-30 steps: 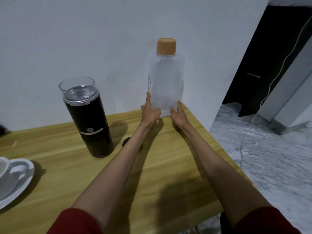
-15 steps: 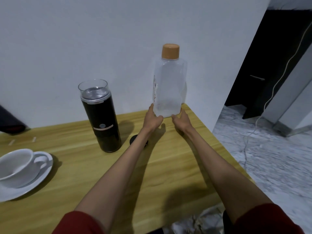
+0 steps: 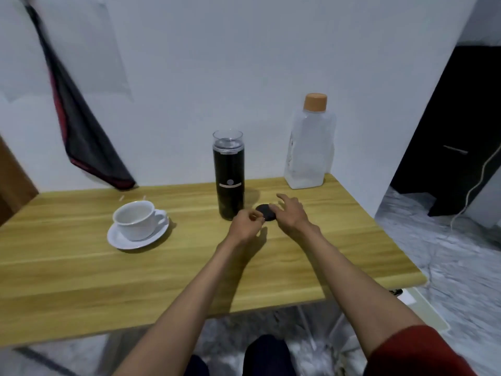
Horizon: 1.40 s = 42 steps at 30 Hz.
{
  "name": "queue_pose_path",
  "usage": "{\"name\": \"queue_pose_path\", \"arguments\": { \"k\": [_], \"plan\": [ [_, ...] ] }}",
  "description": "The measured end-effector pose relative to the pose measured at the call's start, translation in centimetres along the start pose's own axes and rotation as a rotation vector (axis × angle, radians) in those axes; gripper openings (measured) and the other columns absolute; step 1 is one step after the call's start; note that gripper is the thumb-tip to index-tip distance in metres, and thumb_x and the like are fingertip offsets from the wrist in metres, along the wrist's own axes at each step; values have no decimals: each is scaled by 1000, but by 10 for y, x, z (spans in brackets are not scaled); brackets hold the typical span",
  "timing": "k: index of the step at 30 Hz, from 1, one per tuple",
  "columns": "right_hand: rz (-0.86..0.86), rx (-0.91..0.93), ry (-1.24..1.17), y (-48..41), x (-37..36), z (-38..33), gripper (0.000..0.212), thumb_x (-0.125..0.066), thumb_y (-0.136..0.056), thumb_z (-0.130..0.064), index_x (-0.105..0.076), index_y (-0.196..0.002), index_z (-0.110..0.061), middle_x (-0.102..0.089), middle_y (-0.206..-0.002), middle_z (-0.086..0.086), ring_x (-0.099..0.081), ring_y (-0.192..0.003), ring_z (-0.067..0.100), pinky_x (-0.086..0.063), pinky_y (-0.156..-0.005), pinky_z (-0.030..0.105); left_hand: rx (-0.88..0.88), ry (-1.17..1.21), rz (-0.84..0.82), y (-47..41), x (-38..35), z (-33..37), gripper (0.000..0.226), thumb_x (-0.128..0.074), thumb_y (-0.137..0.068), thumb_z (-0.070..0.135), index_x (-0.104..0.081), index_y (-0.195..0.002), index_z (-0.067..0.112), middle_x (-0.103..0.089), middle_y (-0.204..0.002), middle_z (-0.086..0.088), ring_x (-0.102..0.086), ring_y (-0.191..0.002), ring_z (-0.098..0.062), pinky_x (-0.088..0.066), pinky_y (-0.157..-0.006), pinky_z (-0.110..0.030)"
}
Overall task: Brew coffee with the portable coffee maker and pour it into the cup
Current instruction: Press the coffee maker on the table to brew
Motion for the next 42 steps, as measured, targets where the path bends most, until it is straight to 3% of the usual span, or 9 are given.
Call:
{"name": "queue_pose_path", "arguments": {
  "k": [5, 11, 14, 17, 20, 24, 28, 35, 42],
  "plan": [
    [-23, 91, 246, 22, -27, -20, 61, -54, -92, -57, -44, -148, -33, -41, -149, 11, -40, -133, 34, -35, -109, 43, 40, -101, 126, 24, 49, -32, 14, -63, -93, 22, -70, -103, 14, -72, -100, -6, -67, -89, -25, -56, -83, -38],
    [4, 143, 428, 28, -35, -36, 42, -57, -92, -39, -55, -130, -21, -48, -129, 16, -45, -119, 35, -43, -101, 42, 110, -105, 152, 19, 85, -45, 34, -64, -94, 26, -61, -124, 10, -69, -108, -9, -65, -84, -24, -57, -85, -42],
    [-30, 119, 453, 30, -31, -38, 53, -56, -90, -40, -49, -140, -24, -50, -131, 19, -42, -122, 36, -41, -103, 44, 116, -12, 186, 12, 91, -40, 67, -73, -89, 33, -42, -143, 10, -59, -130, -13, -61, -114, -29, -53, -93, -40],
    [-32, 100, 363, 27, -16, -39, 53, -50, -93, -40, -49, -144, -27, -56, -130, 19, -41, -124, 37, -39, -101, 43, 33, 49, 188, 6, 95, -29, 96, -80, -79, 46, -28, -153, 14, -38, -154, -16, -46, -135, -32, -45, -98, -37],
    [56, 142, 244, 13, 18, -58, 40, -50, -95, -38, -63, -129, -22, -67, -124, 13, -52, -119, 35, -41, -102, 40, -29, 105, 179, -1, 102, -14, 110, -83, -72, 53, -22, -156, 17, -32, -158, -14, -38, -141, -32, -40, -110, -50],
    [213, 248, 61, -2, 70, -114, 38, -52, -93, -38, -67, -124, -23, -71, -114, 11, -58, -114, 35, -44, -103, 46, -73, 184, 174, -13, 106, 7, 118, -86, -67, 52, -18, -158, 23, -31, -160, -10, -36, -143, -30, -38, -112, -46],
    [242, 366, 17, -11, 91, -178, 44, -48, -89, -42, -62, -130, -32, -66, -111, 17, -55, -115, 35, -48, -97, 44, -110, 250, 139, -23, 103, 17, 113, -88, -70, 43, -20, -158, 22, -40, -153, -6, -43, -138, -28, -41, -111, -45],
    [149, 517, 156, -14, 57, -223, 49, -50, -94, -46, -54, -141, -33, -61, -125, 13, -44, -125, 33, -44, -97, 41, -168, 303, 190, -27, 93, 15, 79, -87, -73, 35, -48, -140, 22, -63, -108, 15, -65, -104, -15, -53, -97, -39],
    [216, 550, 267, -12, 40, -224, 46, -49, -97, -47, -52, -142, -33, -57, -126, 16, -39, -125, 31, -40, -93, 39, -170, 262, 194, -29, 94, 12, 80, -86, -73, 40, -47, -141, 22, -63, -120, 4, -64, -109, -19, -52, -98, -44]
  ]
}}
Point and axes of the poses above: each hand's wrist, its own y-axis away from the middle knuckle, its own x-axis out of the back of the hand, z = x × y, the point moved 2 cm from there along -y, towards the middle knuckle
